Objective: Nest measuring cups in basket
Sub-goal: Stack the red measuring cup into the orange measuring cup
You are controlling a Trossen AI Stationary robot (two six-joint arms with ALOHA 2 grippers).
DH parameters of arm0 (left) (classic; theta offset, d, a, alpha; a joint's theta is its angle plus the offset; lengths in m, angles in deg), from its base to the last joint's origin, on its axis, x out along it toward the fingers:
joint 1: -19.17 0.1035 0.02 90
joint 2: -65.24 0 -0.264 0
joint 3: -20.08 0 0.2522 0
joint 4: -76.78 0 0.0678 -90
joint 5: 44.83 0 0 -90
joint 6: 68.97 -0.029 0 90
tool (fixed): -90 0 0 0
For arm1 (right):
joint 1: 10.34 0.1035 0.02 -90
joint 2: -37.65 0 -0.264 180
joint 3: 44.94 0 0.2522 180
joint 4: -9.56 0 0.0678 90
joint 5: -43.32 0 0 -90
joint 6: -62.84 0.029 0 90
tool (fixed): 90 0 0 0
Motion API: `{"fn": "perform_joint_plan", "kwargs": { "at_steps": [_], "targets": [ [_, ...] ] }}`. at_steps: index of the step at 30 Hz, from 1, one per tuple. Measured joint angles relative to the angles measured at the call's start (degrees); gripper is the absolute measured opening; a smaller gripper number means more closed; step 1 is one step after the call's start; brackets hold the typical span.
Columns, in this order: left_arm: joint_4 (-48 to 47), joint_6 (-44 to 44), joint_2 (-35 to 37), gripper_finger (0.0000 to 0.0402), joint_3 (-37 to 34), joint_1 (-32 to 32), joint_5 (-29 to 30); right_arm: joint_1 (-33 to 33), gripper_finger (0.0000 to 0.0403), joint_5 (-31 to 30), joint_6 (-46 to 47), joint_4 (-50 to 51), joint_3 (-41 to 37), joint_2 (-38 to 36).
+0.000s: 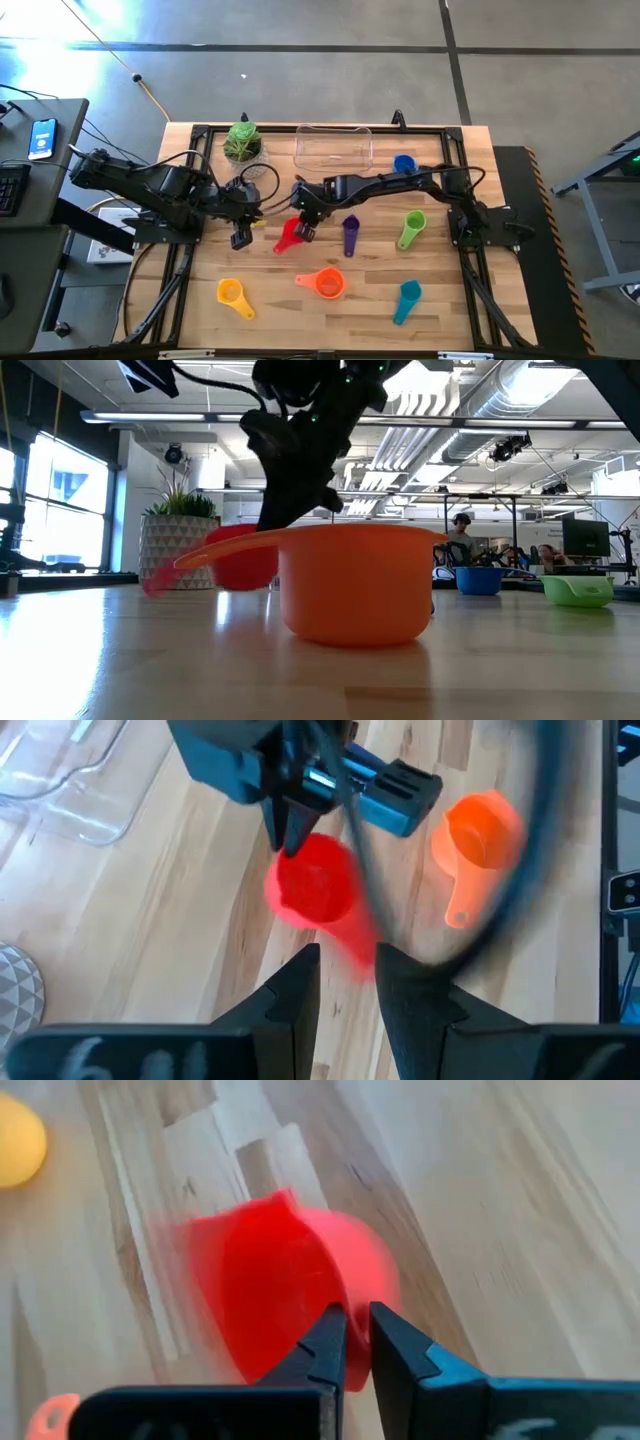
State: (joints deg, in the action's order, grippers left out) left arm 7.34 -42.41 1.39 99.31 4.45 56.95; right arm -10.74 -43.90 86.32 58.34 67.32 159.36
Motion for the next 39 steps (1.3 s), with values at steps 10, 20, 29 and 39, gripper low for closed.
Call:
{"fn": "perform_joint_plan", "kwargs": {
  "at_steps": [10,20,29,39],
  "targets": [
    [-0.03,-4.65,3.94,0.0090,0.04,0.00,2.51,2.28,0.0004,-4.30,14.33,2.07,0.00,-2.98],
    [-0.02,-7.84,8.37,0.0090,0.04,0.02,2.52,5.04,0.0002,-4.50,25.82,3.46,0.00,-3.10],
    [-0.10,-8.82,10.86,0.0090,0.04,0.02,2.54,10.53,0.0001,-6.41,36.40,3.97,0.00,-5.38],
    [-0.20,-12.20,11.05,0.0090,0.02,0.02,2.44,18.18,0.0001,-19.04,47.82,10.82,0.00,-12.96]
  ]
}}
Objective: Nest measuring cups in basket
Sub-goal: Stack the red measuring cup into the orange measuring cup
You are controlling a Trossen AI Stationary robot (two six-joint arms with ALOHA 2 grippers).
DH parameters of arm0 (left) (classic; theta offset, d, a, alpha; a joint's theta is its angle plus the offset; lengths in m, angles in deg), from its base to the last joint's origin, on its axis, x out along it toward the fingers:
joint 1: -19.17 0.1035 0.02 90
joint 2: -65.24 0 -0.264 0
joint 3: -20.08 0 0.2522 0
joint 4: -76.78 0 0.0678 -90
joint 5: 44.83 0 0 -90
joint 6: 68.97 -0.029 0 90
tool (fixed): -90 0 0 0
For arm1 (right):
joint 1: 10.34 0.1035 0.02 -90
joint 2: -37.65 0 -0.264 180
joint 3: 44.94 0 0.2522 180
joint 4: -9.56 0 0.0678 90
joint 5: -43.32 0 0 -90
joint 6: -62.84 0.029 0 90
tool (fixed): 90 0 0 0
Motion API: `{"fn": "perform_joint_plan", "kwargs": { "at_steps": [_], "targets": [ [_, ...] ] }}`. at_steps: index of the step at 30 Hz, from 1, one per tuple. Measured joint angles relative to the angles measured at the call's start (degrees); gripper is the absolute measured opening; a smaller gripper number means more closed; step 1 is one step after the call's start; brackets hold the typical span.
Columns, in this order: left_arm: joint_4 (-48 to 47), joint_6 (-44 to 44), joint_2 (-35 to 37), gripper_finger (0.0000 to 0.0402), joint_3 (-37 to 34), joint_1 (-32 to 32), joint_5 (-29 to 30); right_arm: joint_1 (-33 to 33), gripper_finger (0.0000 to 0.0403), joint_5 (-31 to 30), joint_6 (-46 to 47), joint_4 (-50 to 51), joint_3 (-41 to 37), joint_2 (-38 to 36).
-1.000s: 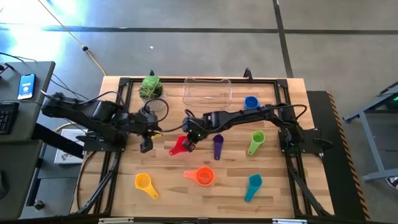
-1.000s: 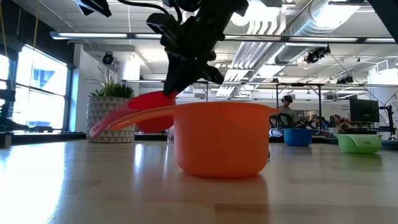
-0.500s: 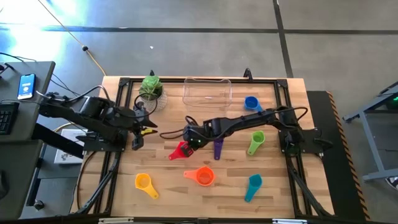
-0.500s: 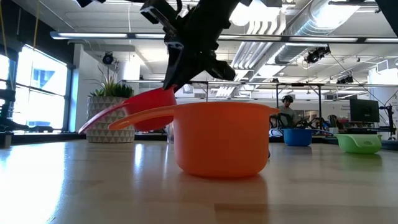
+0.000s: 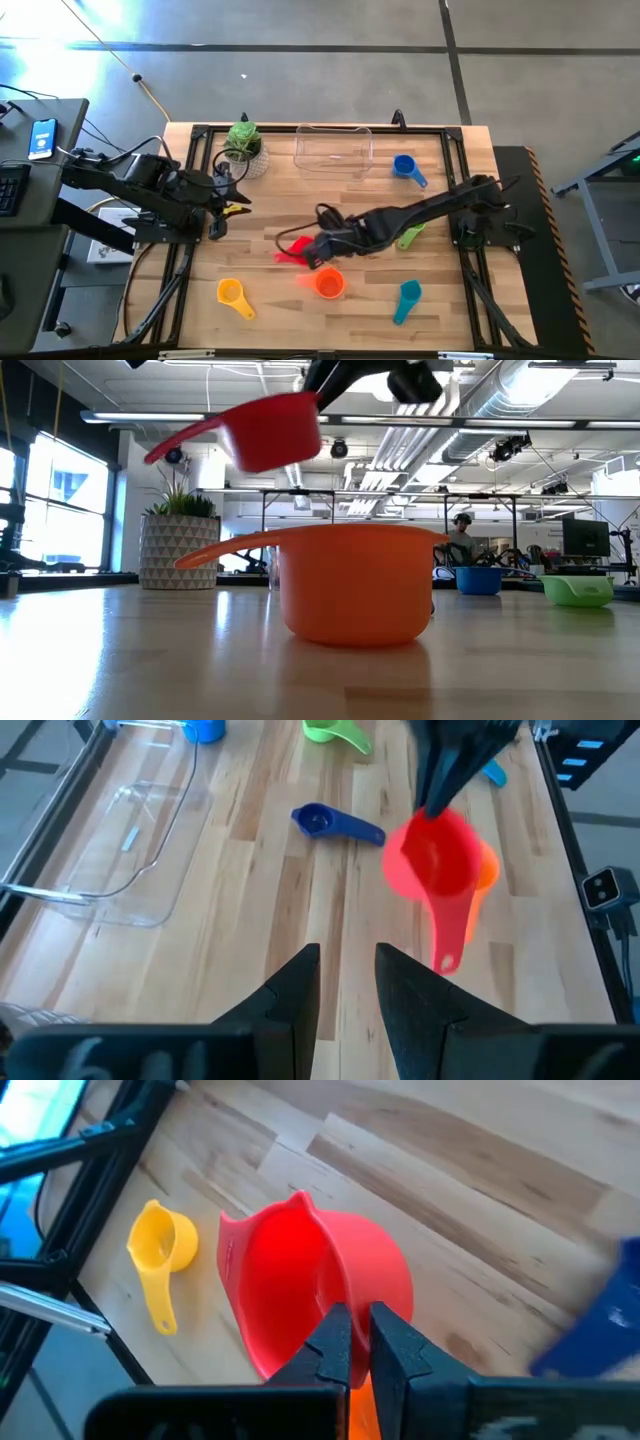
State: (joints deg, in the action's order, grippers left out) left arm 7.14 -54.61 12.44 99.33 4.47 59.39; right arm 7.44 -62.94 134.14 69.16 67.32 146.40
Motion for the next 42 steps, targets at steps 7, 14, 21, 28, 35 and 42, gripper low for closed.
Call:
{"fn": "perform_joint_plan", "kwargs": {
  "at_steps": [7,14,21,28,35,42],
  "targets": [
    [-0.01,-0.05,-0.01,0.0090,-0.02,-0.02,-0.10,3.75,0.0001,-8.22,4.20,8.69,0.00,-6.03],
    [0.01,0.35,-0.01,0.0090,-0.02,0.02,0.05,8.38,0.0001,-17.25,11.95,21.68,0.00,-10.92],
    [0.03,0.54,-0.01,0.0090,-0.02,0.07,0.29,12.11,0.0000,-20.40,22.51,31.16,0.00,-11.82],
    [0.03,0.58,-0.01,0.0090,-0.02,0.07,1.62,14.42,0.0000,-23.28,26.04,31.56,0.00,-11.78],
    [0.05,1.64,-0.01,0.0090,-0.02,0.07,1.64,16.78,0.0000,-24.39,31.32,31.48,0.00,-10.26],
    [0.05,2.00,-0.01,0.0090,-0.04,0.05,1.64,19.45,0.0000,-26.81,37.90,29.30,0.00,-7.55]
  ]
}}
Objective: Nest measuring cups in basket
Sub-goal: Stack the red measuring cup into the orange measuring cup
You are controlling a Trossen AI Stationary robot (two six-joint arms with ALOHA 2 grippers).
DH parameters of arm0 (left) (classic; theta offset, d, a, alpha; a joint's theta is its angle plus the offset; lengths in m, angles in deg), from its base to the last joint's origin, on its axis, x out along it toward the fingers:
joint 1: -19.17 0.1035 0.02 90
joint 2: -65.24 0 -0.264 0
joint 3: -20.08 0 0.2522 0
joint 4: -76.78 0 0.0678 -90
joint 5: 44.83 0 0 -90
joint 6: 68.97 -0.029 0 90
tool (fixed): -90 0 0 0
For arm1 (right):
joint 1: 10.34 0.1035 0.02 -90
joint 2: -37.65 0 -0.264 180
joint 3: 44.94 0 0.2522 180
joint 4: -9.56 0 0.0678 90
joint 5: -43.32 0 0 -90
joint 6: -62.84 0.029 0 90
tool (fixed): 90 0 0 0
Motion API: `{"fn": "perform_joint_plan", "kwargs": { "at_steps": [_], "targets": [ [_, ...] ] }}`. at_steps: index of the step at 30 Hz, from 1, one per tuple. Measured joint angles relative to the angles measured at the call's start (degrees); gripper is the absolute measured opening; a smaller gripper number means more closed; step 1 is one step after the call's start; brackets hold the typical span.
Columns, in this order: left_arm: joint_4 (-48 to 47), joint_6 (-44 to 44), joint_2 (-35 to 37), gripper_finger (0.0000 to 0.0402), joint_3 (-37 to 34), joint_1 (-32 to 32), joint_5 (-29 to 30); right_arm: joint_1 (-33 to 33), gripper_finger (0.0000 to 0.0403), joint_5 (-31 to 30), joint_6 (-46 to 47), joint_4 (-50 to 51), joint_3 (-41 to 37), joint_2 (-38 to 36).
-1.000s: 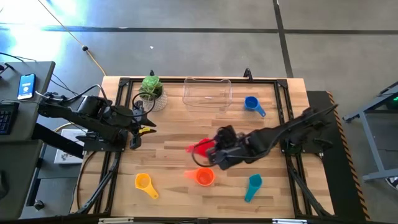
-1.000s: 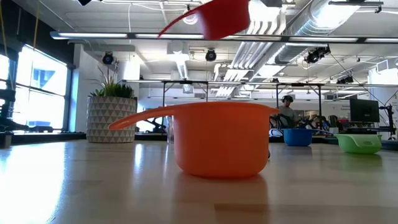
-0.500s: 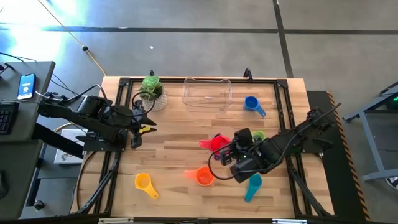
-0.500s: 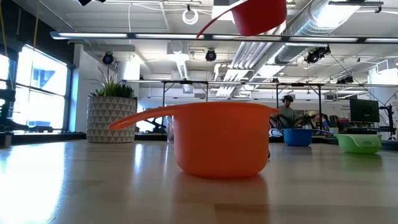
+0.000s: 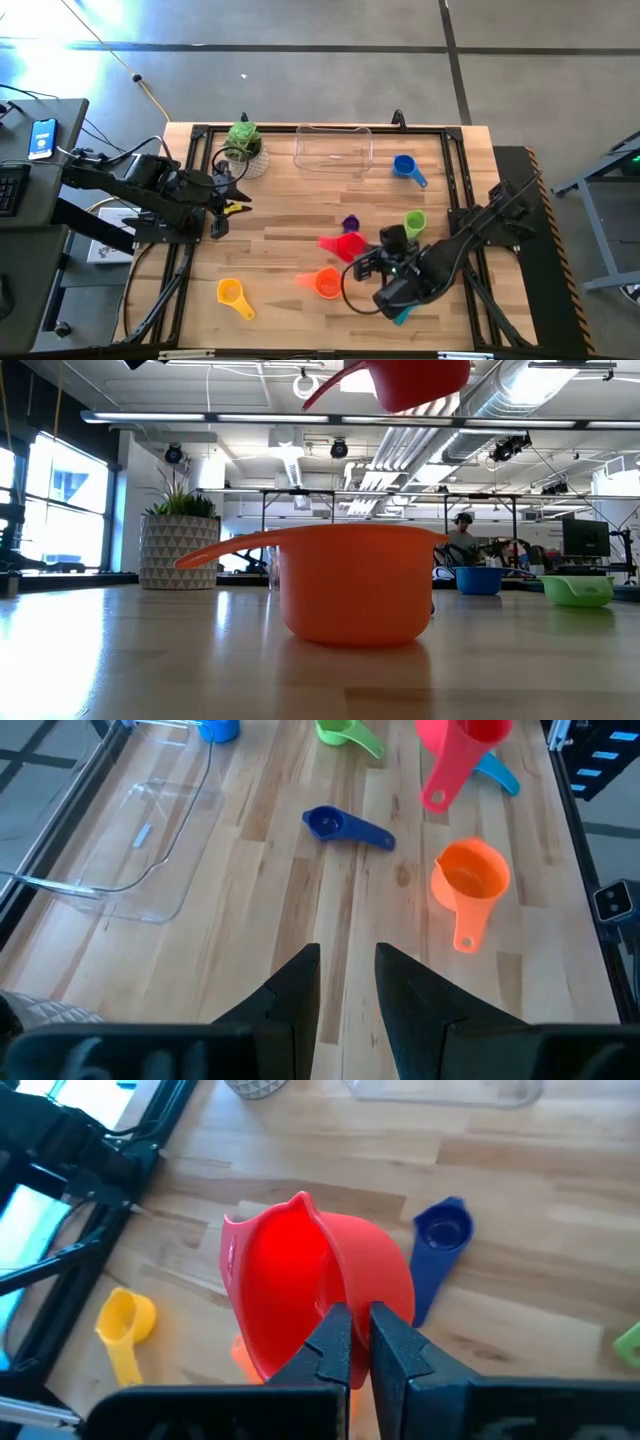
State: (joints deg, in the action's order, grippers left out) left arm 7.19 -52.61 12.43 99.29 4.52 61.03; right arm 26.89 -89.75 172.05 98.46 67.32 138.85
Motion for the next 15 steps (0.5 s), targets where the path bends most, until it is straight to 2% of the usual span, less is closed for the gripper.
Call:
{"fn": "perform_joint_plan", "kwargs": {
  "at_steps": [8,15],
  "targets": [
    [0.02,-0.41,0.00,0.0090,0.00,0.02,0.00,1.20,0.0000,-3.13,5.64,-2.60,0.00,3.07],
    [0.05,-1.03,0.02,0.0090,0.00,0.02,0.00,0.51,0.0000,-3.73,3.90,-7.20,0.00,5.06]
  ]
}}
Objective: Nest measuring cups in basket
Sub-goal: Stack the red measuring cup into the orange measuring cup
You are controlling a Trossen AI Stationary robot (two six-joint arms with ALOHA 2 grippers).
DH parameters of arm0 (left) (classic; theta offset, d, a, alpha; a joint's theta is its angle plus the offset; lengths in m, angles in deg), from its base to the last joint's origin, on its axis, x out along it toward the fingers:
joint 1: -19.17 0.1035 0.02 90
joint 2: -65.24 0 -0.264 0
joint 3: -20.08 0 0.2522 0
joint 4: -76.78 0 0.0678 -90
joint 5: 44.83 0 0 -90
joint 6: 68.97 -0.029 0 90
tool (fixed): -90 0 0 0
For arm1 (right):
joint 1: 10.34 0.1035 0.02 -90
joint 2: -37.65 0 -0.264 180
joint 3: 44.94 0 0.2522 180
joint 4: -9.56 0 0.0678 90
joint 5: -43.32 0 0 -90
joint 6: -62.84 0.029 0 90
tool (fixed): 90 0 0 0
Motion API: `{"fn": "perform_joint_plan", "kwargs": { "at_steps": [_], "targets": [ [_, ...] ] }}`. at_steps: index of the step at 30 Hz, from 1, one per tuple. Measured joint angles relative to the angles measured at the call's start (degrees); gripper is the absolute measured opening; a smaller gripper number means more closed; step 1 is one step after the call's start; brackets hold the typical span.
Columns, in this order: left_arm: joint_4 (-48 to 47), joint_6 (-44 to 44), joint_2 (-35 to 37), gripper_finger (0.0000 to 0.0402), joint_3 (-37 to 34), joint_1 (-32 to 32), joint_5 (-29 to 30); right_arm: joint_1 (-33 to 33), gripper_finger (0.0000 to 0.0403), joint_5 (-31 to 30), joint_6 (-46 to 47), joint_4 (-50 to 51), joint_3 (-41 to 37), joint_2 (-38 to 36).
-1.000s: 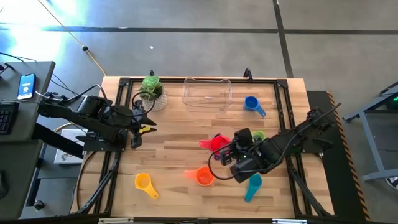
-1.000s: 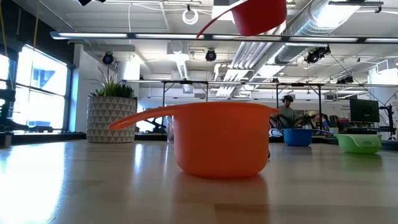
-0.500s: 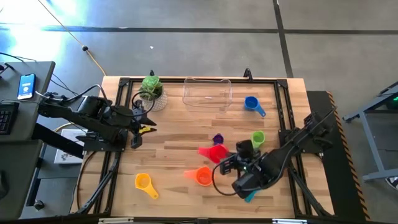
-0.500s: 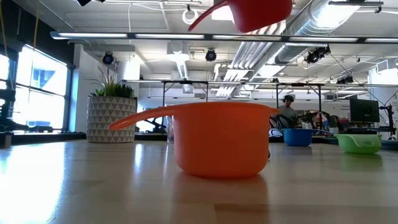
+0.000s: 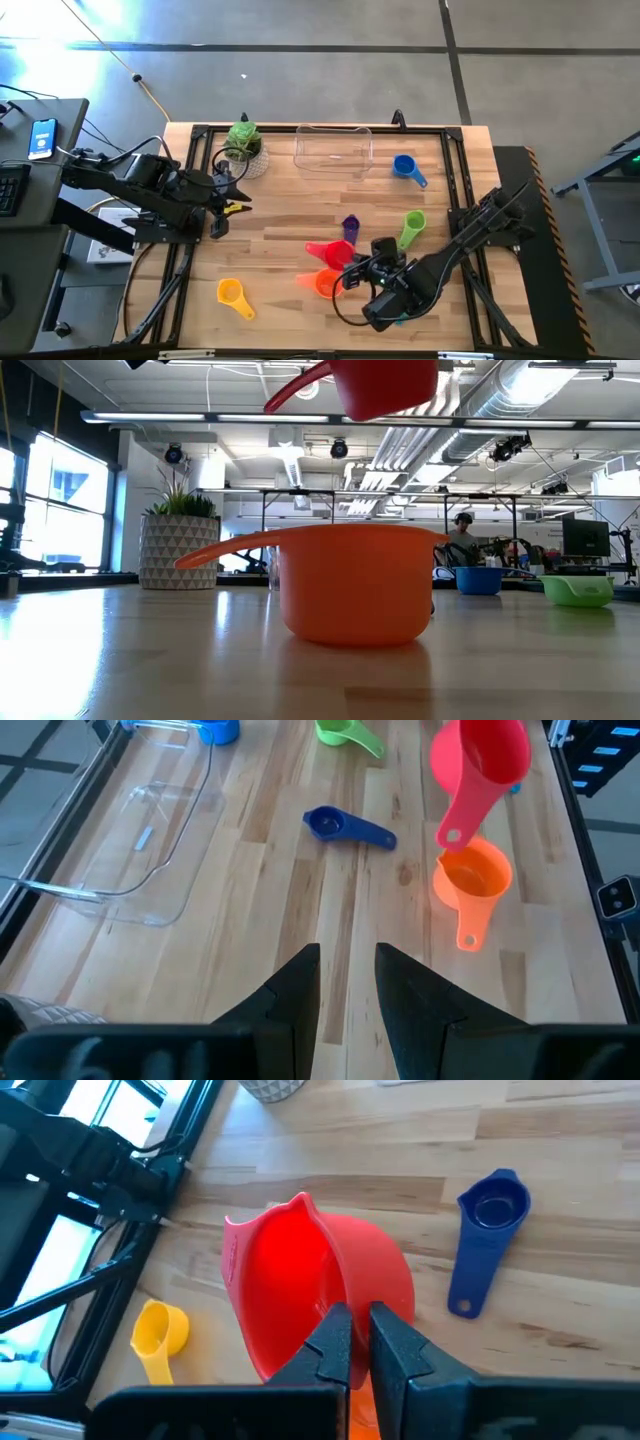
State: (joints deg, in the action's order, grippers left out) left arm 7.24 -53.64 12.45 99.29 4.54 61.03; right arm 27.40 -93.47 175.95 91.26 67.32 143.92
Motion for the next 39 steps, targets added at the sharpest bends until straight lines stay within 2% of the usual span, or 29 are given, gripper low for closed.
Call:
{"fn": "perform_joint_plan", "kwargs": {
  "at_steps": [6,13,30,39],
  "targets": [
    [0.10,0.02,-0.02,0.0090,0.00,0.00,0.00,-2.45,0.0000,-0.30,-6.37,-2.31,0.00,0.03],
    [0.41,0.58,-0.02,0.0090,0.00,0.00,1.14,-6.10,0.0000,2.99,-15.31,-1.78,0.00,-1.11],
    [0.41,2.60,0.00,0.0090,0.00,0.00,4.13,-11.93,0.0000,5.34,-31.20,9.17,0.00,-8.44],
    [0.52,4.90,0.00,0.0090,0.00,0.00,4.35,-16.28,0.0000,5.84,-44.16,9.44,0.00,-13.39]
  ]
}}
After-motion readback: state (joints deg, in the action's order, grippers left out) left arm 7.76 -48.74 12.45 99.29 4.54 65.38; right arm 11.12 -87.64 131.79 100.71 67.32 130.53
